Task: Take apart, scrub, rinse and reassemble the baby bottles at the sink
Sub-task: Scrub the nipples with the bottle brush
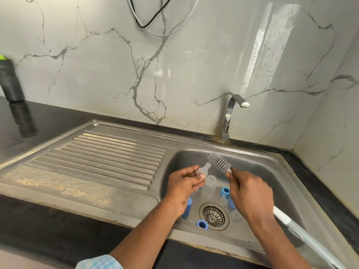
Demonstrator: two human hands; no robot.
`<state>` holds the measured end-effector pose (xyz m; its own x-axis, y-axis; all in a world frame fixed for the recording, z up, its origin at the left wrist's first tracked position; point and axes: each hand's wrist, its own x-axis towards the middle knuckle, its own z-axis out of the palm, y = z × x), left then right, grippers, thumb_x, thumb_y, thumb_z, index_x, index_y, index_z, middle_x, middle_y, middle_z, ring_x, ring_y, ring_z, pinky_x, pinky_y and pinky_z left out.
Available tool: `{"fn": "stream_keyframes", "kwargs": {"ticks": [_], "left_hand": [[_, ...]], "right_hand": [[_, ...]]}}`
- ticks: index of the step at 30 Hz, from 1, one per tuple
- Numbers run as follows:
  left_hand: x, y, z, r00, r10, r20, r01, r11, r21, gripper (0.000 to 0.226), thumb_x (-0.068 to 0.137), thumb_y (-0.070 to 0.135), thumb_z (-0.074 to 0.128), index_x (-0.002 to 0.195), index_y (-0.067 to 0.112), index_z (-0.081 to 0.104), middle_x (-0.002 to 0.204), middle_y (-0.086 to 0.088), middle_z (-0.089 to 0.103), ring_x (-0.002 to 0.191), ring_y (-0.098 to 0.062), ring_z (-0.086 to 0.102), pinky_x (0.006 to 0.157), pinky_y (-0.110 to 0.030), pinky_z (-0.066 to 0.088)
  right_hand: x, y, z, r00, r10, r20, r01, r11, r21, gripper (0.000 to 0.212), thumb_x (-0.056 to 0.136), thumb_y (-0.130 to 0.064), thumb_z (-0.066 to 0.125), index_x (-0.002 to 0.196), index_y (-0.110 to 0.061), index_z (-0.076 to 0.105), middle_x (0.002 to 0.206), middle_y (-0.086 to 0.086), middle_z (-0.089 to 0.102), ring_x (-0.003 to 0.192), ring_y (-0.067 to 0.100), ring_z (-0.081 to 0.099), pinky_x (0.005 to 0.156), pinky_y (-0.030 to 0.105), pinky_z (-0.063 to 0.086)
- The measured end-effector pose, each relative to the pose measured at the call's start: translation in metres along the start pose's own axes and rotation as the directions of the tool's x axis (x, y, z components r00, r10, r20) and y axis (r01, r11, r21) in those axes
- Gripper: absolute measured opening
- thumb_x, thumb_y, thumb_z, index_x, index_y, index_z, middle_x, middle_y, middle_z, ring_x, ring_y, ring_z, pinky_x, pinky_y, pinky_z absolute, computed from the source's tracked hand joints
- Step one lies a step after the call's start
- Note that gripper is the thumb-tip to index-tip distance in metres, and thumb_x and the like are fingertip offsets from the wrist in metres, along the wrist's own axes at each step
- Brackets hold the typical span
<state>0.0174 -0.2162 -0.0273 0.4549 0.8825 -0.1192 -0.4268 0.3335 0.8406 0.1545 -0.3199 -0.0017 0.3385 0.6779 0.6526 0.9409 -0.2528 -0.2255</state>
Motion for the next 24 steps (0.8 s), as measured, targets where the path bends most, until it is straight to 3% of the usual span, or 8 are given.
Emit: {"fn": "stream_keyframes", "kwargs": {"ticks": [4,7,10,17,22,24], "left_hand": [[0.0,0.002,-0.004,0.999,0.033,-0.012,-0.033,0.999,-0.003,0.031,0.082,-0.01,0.069,0.11,0.004,0.07,0.1,-0.013,0.076,0.096,-0.023,0.073,0.075,-0.024,0.059],[-0.001,0.002,-0.002,0.999,0.044,0.004,-0.044,0.999,0.022,0.033,0.08,-0.011,0.071,0.108,0.005,0.071,0.098,-0.014,0.076,0.092,-0.022,0.074,0.073,-0.025,0.059],[-0.002,-0.001,0.001,0.999,0.043,-0.001,-0.043,0.998,0.034,0.036,0.079,-0.012,0.073,0.11,0.007,0.07,0.099,-0.013,0.075,0.091,-0.022,0.074,0.073,-0.026,0.059],[0.0,0.001,0.0,0.998,0.021,-0.064,-0.016,0.997,0.073,0.037,0.081,-0.006,0.072,0.11,0.017,0.069,0.099,-0.006,0.076,0.08,-0.015,0.07,0.058,-0.022,0.053],[-0.001,0.006,0.001,0.997,-0.054,-0.055,0.05,0.996,-0.069,0.004,0.09,0.011,0.069,0.092,0.014,0.07,0.077,-0.006,0.072,0.065,-0.012,0.064,0.05,-0.021,0.052],[0.0,0.005,-0.001,0.996,-0.062,-0.067,0.058,0.996,-0.073,0.004,0.09,0.011,0.068,0.092,0.014,0.069,0.075,-0.005,0.073,0.064,-0.011,0.067,0.051,-0.02,0.053]], "right_hand": [[-0.008,-0.009,0.003,0.966,-0.154,0.209,0.149,0.988,0.04,0.023,0.098,-0.038,0.051,0.089,-0.025,0.069,0.068,-0.008,0.063,0.06,0.016,0.059,0.052,0.03,0.043],[0.001,-0.009,0.003,0.989,-0.011,0.15,0.019,0.998,-0.053,0.028,0.099,-0.039,0.049,0.089,-0.023,0.069,0.068,-0.006,0.062,0.058,0.019,0.055,0.053,0.029,0.037],[0.004,-0.002,-0.002,0.986,0.125,0.109,-0.12,0.991,-0.053,0.028,0.1,-0.038,0.049,0.092,-0.021,0.07,0.07,-0.002,0.063,0.062,0.025,0.059,0.057,0.033,0.046],[-0.001,-0.002,-0.002,0.985,0.054,0.166,-0.053,0.999,-0.015,0.028,0.099,-0.04,0.048,0.088,-0.022,0.067,0.068,-0.006,0.061,0.062,0.022,0.058,0.056,0.032,0.046],[-0.002,0.0,-0.002,0.988,0.038,0.149,-0.041,0.999,0.014,0.028,0.098,-0.039,0.048,0.088,-0.022,0.067,0.068,-0.007,0.062,0.06,0.02,0.058,0.056,0.035,0.05],[-0.002,0.001,-0.002,0.99,0.036,0.139,-0.038,0.999,0.012,0.027,0.098,-0.038,0.05,0.083,-0.022,0.065,0.064,-0.008,0.058,0.057,0.019,0.054,0.053,0.032,0.046]]}}
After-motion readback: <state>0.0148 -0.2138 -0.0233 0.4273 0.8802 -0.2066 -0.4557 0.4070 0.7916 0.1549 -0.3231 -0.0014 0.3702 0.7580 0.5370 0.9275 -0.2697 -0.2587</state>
